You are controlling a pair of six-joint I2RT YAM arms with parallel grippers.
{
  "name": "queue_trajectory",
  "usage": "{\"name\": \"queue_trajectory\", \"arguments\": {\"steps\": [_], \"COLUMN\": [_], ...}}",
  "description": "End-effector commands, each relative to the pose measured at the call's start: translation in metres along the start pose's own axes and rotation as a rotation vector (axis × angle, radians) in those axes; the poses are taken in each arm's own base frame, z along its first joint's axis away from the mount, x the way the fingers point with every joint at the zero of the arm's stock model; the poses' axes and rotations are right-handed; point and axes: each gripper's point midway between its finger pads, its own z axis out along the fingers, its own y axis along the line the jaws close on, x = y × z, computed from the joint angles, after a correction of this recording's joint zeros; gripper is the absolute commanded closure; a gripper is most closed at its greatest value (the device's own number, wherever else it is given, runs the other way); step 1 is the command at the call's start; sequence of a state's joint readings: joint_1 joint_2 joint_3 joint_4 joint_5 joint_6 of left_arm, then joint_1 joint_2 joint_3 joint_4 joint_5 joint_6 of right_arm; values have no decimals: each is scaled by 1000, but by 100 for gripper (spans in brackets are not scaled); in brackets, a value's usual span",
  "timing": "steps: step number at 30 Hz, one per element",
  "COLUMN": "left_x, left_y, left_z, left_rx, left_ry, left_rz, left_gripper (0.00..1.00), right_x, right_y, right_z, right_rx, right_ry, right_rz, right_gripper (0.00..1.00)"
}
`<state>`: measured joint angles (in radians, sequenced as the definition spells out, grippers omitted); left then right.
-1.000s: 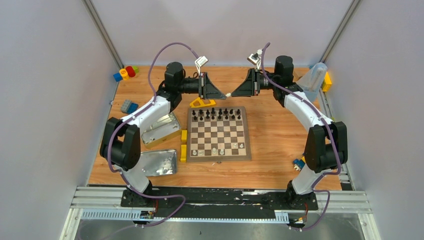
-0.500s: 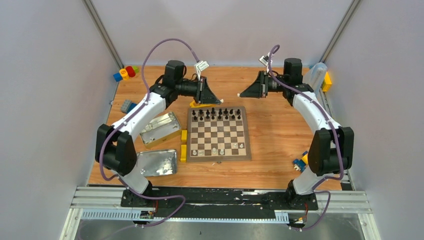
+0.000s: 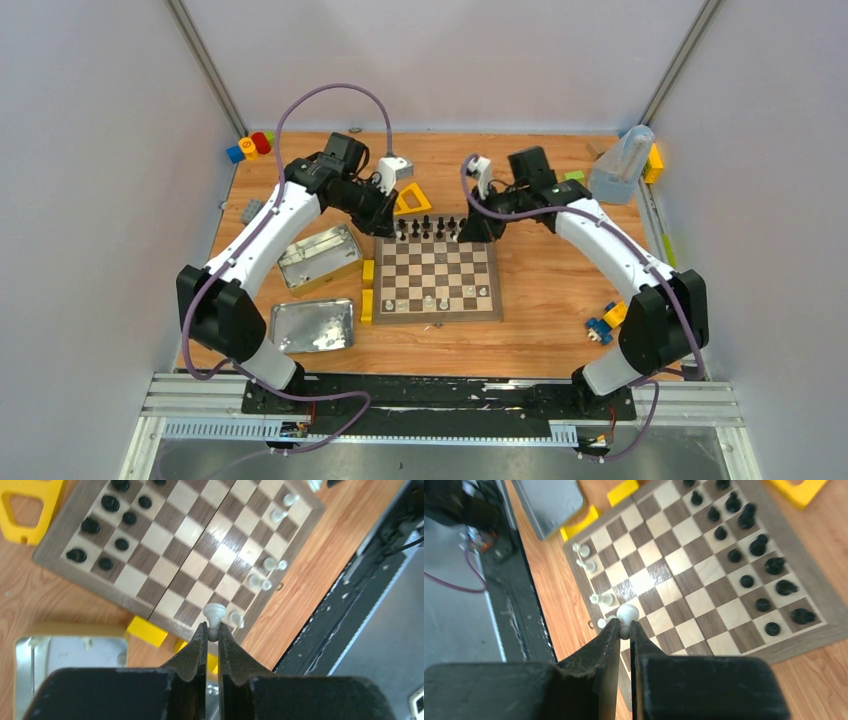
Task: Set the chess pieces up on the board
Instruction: Place the chess piece on the chessboard.
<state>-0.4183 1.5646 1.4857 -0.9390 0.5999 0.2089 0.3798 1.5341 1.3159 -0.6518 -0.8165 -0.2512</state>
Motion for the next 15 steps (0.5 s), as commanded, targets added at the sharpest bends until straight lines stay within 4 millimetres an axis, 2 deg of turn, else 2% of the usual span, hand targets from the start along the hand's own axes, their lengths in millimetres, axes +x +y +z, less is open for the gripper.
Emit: {"name": "queue_trajectory", "arguments": {"steps": [1, 7, 15], "left_x": [28, 57, 86], "left_y": [13, 26, 39], "left_z": [-27, -35, -31], "left_rx": [-153, -249, -297], "left_ry": [116, 214, 322], "left_rz": [60, 35, -5], "left_gripper": [100, 100, 99], "right_x": [38, 75, 110], "right_y": [-3, 4, -3], "right_z": [17, 46, 64], "right_rx": [119, 137, 177], "right_ry": [175, 364, 543], "right_rz": [-152, -199, -220], "right_gripper": [100, 100, 100]}}
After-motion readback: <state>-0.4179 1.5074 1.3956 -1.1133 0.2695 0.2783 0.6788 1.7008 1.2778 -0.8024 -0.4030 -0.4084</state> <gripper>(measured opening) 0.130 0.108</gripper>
